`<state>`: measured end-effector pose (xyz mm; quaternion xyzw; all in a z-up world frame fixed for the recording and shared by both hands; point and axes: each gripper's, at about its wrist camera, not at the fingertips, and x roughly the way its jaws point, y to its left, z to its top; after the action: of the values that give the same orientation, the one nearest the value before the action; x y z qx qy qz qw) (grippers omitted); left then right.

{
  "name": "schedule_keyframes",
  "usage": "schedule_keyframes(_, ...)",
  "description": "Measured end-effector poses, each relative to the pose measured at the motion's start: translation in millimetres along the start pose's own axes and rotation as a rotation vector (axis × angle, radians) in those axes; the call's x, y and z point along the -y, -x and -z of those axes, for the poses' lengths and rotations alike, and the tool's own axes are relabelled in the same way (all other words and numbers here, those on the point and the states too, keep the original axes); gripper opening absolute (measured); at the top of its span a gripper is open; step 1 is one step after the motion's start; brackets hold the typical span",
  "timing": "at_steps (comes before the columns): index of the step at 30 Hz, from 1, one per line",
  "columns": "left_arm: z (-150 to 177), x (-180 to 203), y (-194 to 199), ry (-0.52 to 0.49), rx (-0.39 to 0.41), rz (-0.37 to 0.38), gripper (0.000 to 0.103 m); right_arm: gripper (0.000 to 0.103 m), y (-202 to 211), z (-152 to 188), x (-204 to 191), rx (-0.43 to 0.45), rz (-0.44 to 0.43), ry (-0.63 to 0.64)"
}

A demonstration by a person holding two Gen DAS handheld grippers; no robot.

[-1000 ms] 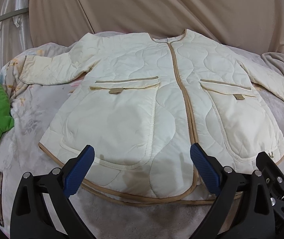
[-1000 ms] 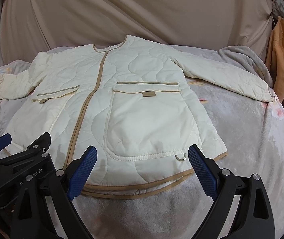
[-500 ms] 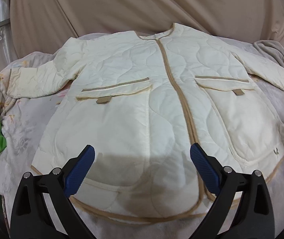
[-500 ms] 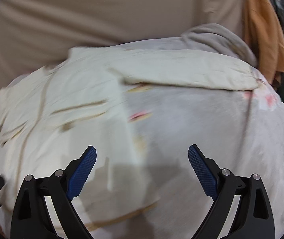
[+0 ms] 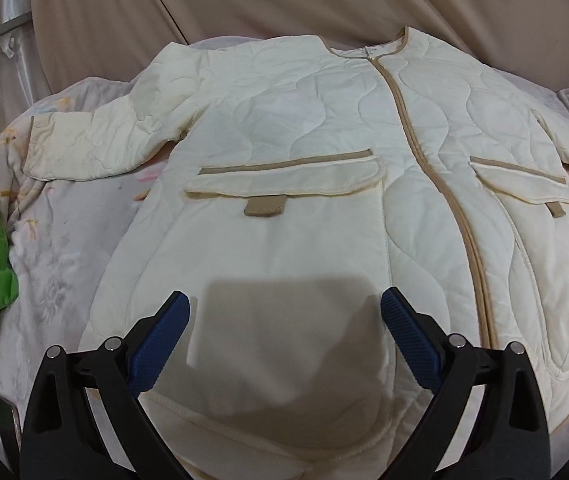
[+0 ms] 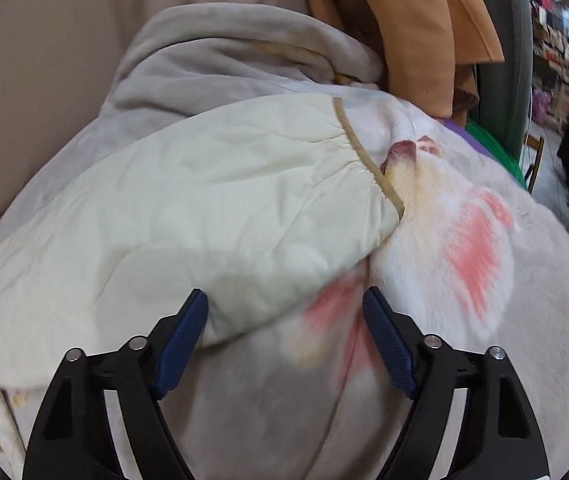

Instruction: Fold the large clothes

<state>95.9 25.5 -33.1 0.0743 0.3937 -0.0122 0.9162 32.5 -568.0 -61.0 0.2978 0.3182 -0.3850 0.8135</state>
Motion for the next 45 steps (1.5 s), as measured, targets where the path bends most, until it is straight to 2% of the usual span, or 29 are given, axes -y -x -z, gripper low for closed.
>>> schedule_keyframes(2,-4,-3,-4,-0.001,0.003,0.005,0.095,0.051,-6,-9,0,0.003,-0.017,-0.039)
schedule_keyframes(4,-8,-6,-7,0.007,0.009,0.004,0.095,0.013,-7,-19,-8,0.014,-0.021,-0.049)
schedule_keyframes(6,-14,-10,-10,0.019,0.011,0.011,0.095,0.01,3,-30,-27,0.057,-0.042,-0.04)
schedule_keyframes(9,-24,-17,-12,0.04,0.029,0.019,0.095,0.008,41,-39,-83,0.167,-0.12,0.057)
schedule_keyframes(10,-28,-20,-11,0.045,0.038,0.02,0.095,0.008,41,-39,-83,0.167,-0.12,0.057)
schedule_keyframes(14,-46,-30,-8,0.07,0.08,0.034,0.095,0.008,110,-18,-195,0.246,-0.375,0.272)
schedule_keyframes(17,-61,-40,-8,0.106,0.094,0.071,0.095,0.008,157,34,-292,0.243,-0.576,0.483)
schedule_keyframes(19,-72,-49,-11,0.135,0.101,0.101,0.095,0.008,178,85,-353,0.198,-0.695,0.614)
schedule_keyframes(21,-81,-59,-16,0.171,0.099,0.126,0.095,0.009,184,141,-407,0.127,-0.779,0.728)
schedule_keyframes(23,-88,-68,-25,0.202,0.088,0.152,0.095,0.016,176,203,-452,0.042,-0.823,0.845)
schedule_keyframes(26,-98,-83,-45,0.264,0.044,0.227,0.095,0.023,160,278,-485,-0.058,-0.81,0.974)
schedule_keyframes(29,-105,-95,-69,0.334,0.0,0.301,0.095,0.036,154,318,-483,-0.106,-0.796,1.046)
schedule_keyframes(31,-111,-98,-86,0.368,-0.021,0.342,0.095,0.051,164,316,-464,-0.109,-0.837,1.027)
schedule_keyframes(33,-117,-95,-99,0.386,-0.035,0.368,0.095,0.057,170,302,-436,-0.116,-0.873,0.977)
schedule_keyframes(37,-131,-75,-120,0.381,-0.081,0.433,0.095,0.058,172,274,-380,-0.103,-0.842,0.882)
schedule_keyframes(40,-141,-48,-131,0.322,-0.127,0.479,0.092,0.059,158,244,-334,-0.099,-0.753,0.775)
schedule_keyframes(42,-148,-34,-132,0.268,-0.131,0.479,0.068,0.059,144,223,-304,-0.115,-0.696,0.687)
schedule_keyframes(43,-154,-28,-130,0.236,-0.129,0.485,0.039,0.06,137,215,-292,-0.125,-0.681,0.644)
schedule_keyframes(44,-158,-25,-127,0.214,-0.124,0.488,0.022,0.06,131,207,-281,-0.135,-0.67,0.599)
schedule_keyframes(45,-165,-23,-123,0.193,-0.103,0.474,0.014,0.06,123,198,-270,-0.149,-0.659,0.55)
